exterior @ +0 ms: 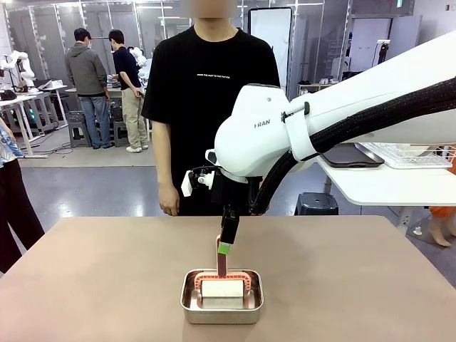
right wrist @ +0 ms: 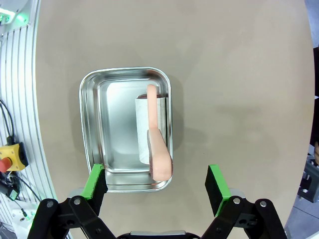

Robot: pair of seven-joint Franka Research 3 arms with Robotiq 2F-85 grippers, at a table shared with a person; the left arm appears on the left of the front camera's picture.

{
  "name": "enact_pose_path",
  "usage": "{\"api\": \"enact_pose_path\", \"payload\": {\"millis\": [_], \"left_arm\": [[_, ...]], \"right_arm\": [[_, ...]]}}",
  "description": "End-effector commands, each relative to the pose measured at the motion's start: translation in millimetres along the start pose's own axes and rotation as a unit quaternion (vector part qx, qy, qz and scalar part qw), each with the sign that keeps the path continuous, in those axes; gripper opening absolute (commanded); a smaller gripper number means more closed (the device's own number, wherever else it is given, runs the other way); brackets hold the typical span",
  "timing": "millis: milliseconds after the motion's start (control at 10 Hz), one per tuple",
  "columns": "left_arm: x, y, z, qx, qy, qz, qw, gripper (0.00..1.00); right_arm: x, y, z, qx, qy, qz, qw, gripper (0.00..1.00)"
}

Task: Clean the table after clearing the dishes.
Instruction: Place the Lint Roller back on top of the Airtight Container.

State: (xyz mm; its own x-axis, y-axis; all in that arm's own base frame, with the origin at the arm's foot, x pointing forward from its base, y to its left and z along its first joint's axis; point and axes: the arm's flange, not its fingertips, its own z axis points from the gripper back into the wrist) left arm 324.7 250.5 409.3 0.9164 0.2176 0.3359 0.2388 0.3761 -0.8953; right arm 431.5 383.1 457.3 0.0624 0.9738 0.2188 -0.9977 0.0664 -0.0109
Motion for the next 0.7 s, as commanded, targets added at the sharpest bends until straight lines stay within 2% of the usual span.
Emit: {"api": "enact_pose_path", "payload": {"millis": [0,600], "left_arm": [[-1.3,-4.3,2.5,0.005,0.0,0.006,1.0,1.0],[-1.3,-4.3,2.5,0.005,0.0,0.006,1.0,1.0]], "right_arm": [[-0.8,0.9,-0.7,-0.004,-0.002,0.001,1.0,1.0],[-0.8,0.9,-0.7,-0.004,-0.002,0.001,1.0,1.0]]}}
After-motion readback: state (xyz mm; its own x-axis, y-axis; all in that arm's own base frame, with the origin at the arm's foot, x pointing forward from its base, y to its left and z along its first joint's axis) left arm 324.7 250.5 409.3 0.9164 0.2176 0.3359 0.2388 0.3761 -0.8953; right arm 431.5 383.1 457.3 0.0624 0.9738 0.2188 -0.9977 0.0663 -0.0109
